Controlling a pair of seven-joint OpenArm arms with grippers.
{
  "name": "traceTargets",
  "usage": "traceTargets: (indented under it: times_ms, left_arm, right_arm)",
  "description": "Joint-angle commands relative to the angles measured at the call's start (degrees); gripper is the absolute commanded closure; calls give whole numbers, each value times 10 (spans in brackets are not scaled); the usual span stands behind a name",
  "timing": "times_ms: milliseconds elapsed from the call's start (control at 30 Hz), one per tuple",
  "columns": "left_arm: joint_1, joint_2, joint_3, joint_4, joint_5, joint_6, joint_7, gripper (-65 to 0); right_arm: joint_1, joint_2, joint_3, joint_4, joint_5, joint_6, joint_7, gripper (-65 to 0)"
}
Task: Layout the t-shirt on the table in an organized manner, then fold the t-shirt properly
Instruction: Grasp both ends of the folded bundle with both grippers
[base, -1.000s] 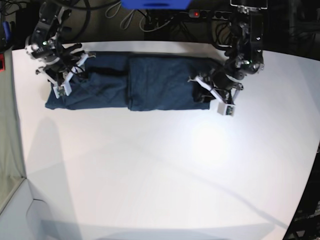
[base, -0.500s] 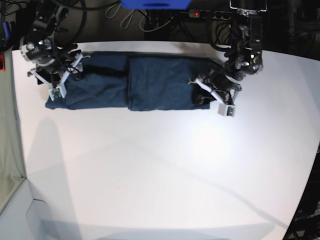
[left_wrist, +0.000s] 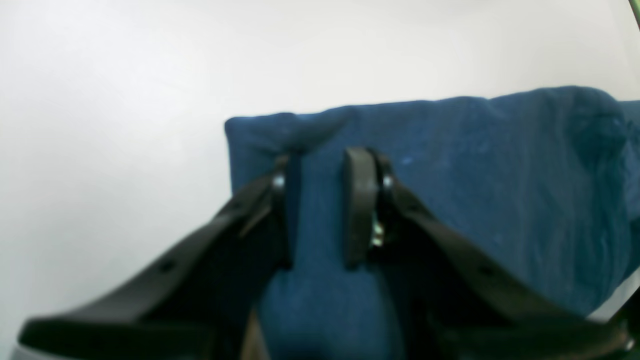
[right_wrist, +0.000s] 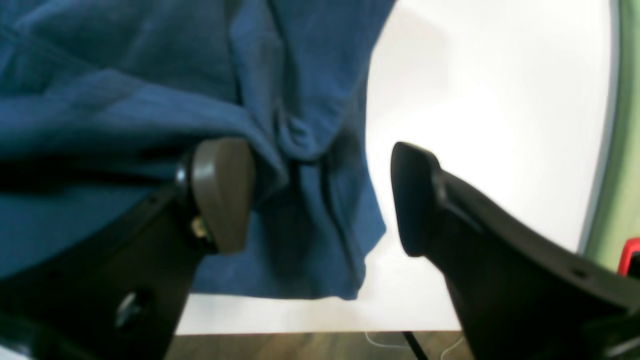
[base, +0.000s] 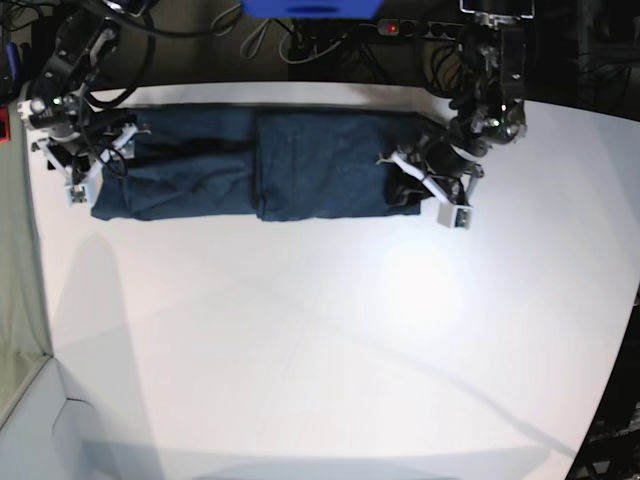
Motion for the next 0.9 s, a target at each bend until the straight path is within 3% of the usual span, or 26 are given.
traceTargets:
  times_ms: [0,100,667,767,867]
  left_arm:
    - [5,-3,-1,1,14,5,29,-148]
    - [5,-3,-1,1,14,5,30,-148]
    - [19,-3,-1,25,14,5,32,-148]
    - [19,-3,-1,28,14,5,31,-148]
    - [19,-3,-1,26,14,5,28,-148]
  right_arm:
    - [5,7,3,10,4,1,7,-460]
    - [6,7,3,10,4,1,7,-485]
    - [26,7,3,-55,5,1,7,-479]
    - [25,7,2,-55,5,1,7,-420]
    - [25,7,-2,-69,5,1,7,-316]
